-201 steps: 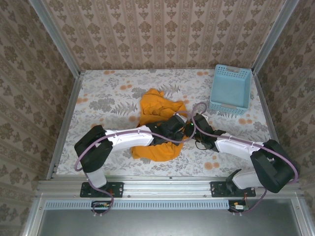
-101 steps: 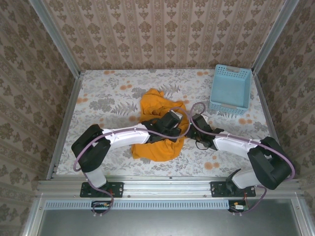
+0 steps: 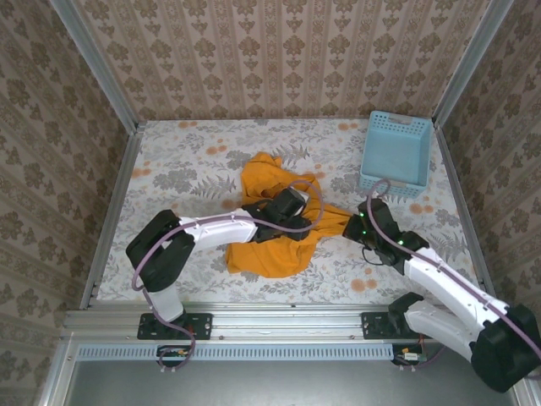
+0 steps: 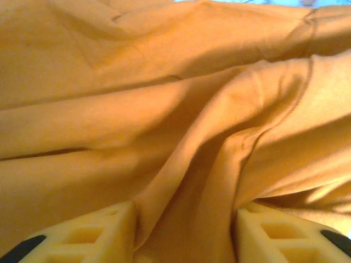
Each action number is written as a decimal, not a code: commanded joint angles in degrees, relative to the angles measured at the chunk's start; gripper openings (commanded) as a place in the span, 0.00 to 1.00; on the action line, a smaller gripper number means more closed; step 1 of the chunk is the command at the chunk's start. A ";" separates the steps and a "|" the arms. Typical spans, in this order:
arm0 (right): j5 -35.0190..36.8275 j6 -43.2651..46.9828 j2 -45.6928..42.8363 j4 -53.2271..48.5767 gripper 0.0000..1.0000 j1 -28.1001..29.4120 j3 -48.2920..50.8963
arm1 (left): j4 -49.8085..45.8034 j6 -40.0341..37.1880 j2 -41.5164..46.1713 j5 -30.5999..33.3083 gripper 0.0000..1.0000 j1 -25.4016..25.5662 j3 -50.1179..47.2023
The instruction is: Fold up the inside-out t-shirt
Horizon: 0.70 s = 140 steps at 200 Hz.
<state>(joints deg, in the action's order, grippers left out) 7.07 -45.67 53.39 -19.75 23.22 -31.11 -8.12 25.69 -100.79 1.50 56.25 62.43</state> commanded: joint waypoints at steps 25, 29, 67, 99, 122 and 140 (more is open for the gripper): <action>-7.05 -2.58 -0.25 -3.66 0.00 -10.41 5.00 | 0.22 -1.38 -0.64 -0.80 0.56 0.61 -0.65; -7.12 -2.44 0.03 -3.39 0.00 -11.35 4.97 | 0.52 -1.71 -0.43 -0.94 0.58 0.84 -0.84; -4.42 0.44 3.18 -4.12 0.05 -14.16 1.57 | 2.63 -5.88 1.55 -0.95 0.69 4.41 -2.01; -3.98 1.66 2.51 -6.54 0.26 -12.80 0.26 | 1.53 -5.26 1.19 0.78 0.71 4.12 -2.09; -1.56 0.06 0.74 -9.30 0.32 -8.21 0.61 | 2.03 -4.51 1.82 1.67 0.71 3.39 -2.89; -0.64 -2.31 0.65 -9.35 0.32 -3.69 1.11 | 2.57 -4.22 2.34 1.67 0.72 3.15 -3.17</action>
<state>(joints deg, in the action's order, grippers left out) 3.57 -45.39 54.92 -25.63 15.16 -29.43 -6.20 21.78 -100.77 1.91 59.88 60.29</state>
